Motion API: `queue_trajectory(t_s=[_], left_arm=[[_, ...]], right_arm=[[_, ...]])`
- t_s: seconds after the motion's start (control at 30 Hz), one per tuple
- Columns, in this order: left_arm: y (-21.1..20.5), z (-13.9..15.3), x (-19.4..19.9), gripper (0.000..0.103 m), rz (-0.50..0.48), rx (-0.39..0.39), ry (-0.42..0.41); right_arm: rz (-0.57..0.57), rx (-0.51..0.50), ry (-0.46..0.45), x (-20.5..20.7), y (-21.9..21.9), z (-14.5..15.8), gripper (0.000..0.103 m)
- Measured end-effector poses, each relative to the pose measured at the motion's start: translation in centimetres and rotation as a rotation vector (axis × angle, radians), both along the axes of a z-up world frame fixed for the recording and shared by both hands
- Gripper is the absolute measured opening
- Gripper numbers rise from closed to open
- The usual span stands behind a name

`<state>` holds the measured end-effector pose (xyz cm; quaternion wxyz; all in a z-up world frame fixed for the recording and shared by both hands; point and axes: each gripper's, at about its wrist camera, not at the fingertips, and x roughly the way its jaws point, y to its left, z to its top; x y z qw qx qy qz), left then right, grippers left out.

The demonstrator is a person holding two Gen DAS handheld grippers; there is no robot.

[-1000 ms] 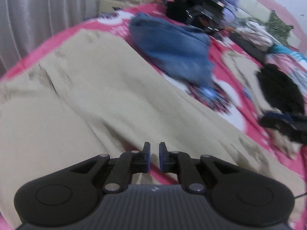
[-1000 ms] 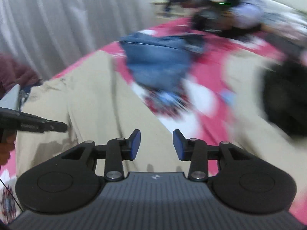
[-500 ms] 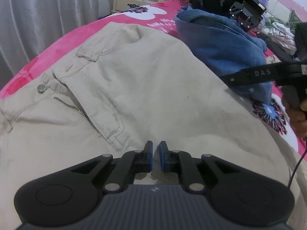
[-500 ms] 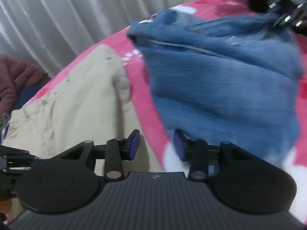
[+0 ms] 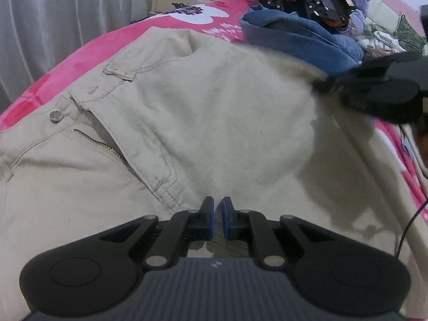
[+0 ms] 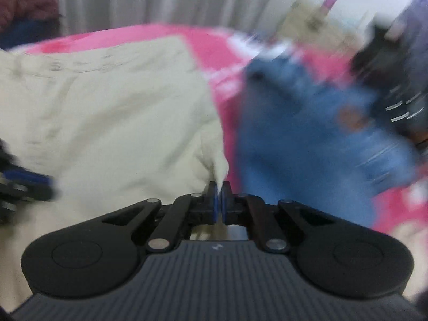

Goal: Fold clothes

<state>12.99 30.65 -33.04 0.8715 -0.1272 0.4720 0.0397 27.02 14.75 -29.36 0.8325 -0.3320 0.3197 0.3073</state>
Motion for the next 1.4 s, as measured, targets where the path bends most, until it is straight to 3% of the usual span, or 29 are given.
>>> queue_trajectory(t_s=[0.23, 0.3, 0.37, 0.43, 0.5, 0.6, 0.7, 0.8, 0.97, 1.03, 1.1, 1.13, 1.17, 1.2, 1.4], left_arm=[[0.2, 0.1, 0.1, 0.008, -0.017, 0.003, 0.002], [0.2, 0.1, 0.1, 0.007, -0.021, 0.002, 0.004], [0.3, 0.1, 0.0, 0.007, -0.026, 0.001, 0.005], [0.4, 0.1, 0.0, 0.007, -0.030, 0.001, 0.007], [0.1, 0.2, -0.1, 0.007, -0.037, 0.009, 0.006], [-0.2, 0.6, -0.2, 0.008, -0.053, 0.031, -0.002], [-0.6, 1.7, -0.9, 0.011, -0.062, 0.046, -0.026], [-2.2, 3.3, -1.8, 0.012, -0.113, 0.045, -0.076], [-8.6, 4.0, -1.9, 0.012, -0.294, -0.011, -0.058], [-11.5, 3.8, -1.9, 0.012, -0.355, 0.002, -0.048], [-14.1, 3.5, -1.9, 0.012, -0.393, 0.028, -0.038], [-15.4, 3.4, -2.0, 0.012, -0.412, 0.041, -0.033], [-15.9, 3.2, -2.0, 0.012, -0.416, 0.055, -0.028], [-16.1, 3.0, -2.1, 0.012, -0.417, 0.069, -0.023], [-17.6, 2.0, -2.7, 0.013, -0.420, 0.156, 0.005]], right_arm=[[0.007, -0.109, -0.169, -1.3, -0.9, -1.4, 0.005], [0.010, -0.139, -0.211, -1.7, -1.1, -1.8, 0.015], [0.014, -0.170, -0.252, -2.0, -1.3, -2.3, 0.036], [-0.005, -0.171, -0.288, -2.5, -2.2, -1.8, 0.038], [-0.098, -0.093, -0.283, -3.5, -5.0, 0.9, 0.038], [-0.295, 0.055, -0.153, -4.9, -11.7, 3.8, 0.038], [-0.434, 0.220, 0.139, -6.0, -19.2, 3.7, 0.038], [-0.491, 0.327, 0.329, -6.7, -24.9, 1.8, 0.040], [-0.500, 0.443, 0.505, -4.6, -28.2, -2.2, 0.041], [-0.454, 0.428, 0.573, -3.6, -27.7, -3.6, 0.042], [-0.369, 0.357, 0.568, -3.5, -26.8, -3.5, 0.039], [-0.328, 0.312, 0.546, -4.0, -26.4, -3.3, 0.027], [-0.289, 0.266, 0.518, -4.6, -25.8, -3.0, 0.007], [-0.250, 0.219, 0.490, -5.2, -25.3, -2.7, 0.002], [-0.055, -0.034, 0.279, -8.7, -22.8, -1.4, 0.000]])
